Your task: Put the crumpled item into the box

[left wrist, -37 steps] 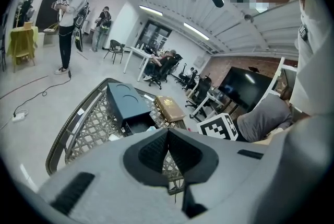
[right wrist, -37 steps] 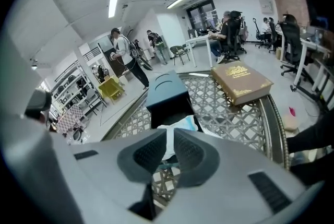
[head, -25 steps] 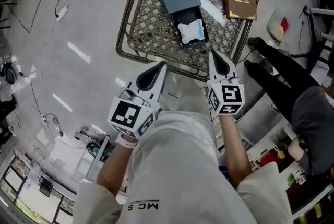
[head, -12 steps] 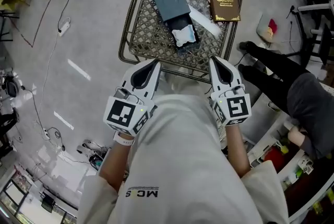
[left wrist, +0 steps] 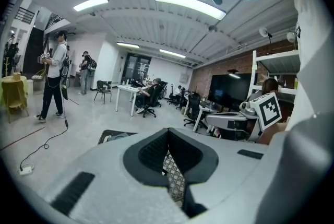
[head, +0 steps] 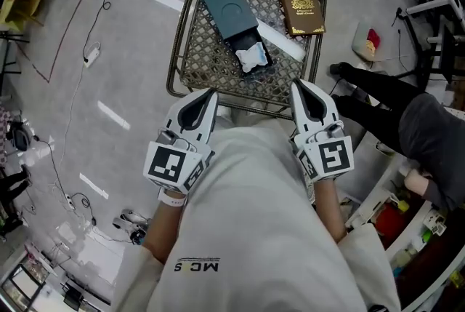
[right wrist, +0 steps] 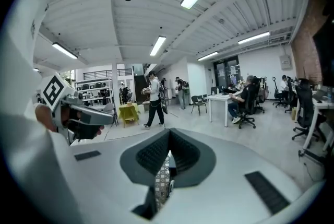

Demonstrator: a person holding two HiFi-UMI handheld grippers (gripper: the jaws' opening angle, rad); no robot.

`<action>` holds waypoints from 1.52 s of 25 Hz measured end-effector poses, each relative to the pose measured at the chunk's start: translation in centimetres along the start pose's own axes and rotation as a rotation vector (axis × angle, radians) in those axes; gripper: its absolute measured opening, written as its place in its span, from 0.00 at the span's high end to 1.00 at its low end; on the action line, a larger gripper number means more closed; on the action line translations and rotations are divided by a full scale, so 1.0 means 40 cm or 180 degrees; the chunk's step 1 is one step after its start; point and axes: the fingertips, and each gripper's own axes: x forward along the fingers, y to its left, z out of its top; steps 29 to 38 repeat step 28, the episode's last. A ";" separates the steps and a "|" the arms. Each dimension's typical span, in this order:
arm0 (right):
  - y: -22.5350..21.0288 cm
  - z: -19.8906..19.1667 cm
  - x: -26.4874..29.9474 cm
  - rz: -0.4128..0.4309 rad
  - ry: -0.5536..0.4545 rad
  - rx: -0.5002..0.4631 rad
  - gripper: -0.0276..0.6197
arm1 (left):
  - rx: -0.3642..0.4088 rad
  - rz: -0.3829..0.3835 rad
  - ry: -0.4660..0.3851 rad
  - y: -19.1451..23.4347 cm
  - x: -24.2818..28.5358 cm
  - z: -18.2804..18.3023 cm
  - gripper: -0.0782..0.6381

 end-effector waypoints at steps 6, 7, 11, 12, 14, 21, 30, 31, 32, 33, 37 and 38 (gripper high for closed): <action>0.001 -0.003 0.002 -0.0082 0.0024 -0.0118 0.93 | 0.0025 -0.0015 -0.0007 -0.003 0.002 0.002 0.86; 0.001 -0.003 0.001 -0.0086 0.0035 -0.0117 0.93 | 0.0021 -0.0021 -0.0008 -0.004 0.003 0.004 0.86; 0.001 -0.003 0.002 -0.0099 0.0055 -0.0083 0.93 | 0.0000 -0.0045 -0.0016 -0.005 0.011 0.008 0.86; 0.000 -0.006 0.003 -0.0102 0.0060 -0.0074 0.93 | -0.0002 -0.0052 -0.0013 -0.006 0.013 0.006 0.86; -0.003 -0.013 0.004 -0.0109 0.0077 -0.0052 0.93 | 0.0001 -0.0074 -0.0002 -0.010 0.021 0.002 0.86; -0.018 -0.023 0.002 -0.0157 0.0097 0.0001 0.93 | 0.0029 -0.0136 0.0022 -0.019 0.037 0.011 0.86; -0.039 -0.036 -0.015 -0.0216 0.0100 0.0086 0.93 | 0.0065 -0.0097 0.0066 -0.026 0.037 0.011 0.86; -0.039 -0.036 -0.015 -0.0216 0.0100 0.0086 0.93 | 0.0065 -0.0097 0.0066 -0.026 0.037 0.011 0.86; -0.039 -0.036 -0.015 -0.0216 0.0100 0.0086 0.93 | 0.0065 -0.0097 0.0066 -0.026 0.037 0.011 0.86; -0.039 -0.036 -0.015 -0.0216 0.0100 0.0086 0.93 | 0.0065 -0.0097 0.0066 -0.026 0.037 0.011 0.86; -0.039 -0.036 -0.015 -0.0216 0.0100 0.0086 0.93 | 0.0065 -0.0097 0.0066 -0.026 0.037 0.011 0.86; -0.039 -0.036 -0.015 -0.0216 0.0100 0.0086 0.93 | 0.0065 -0.0097 0.0066 -0.026 0.037 0.011 0.86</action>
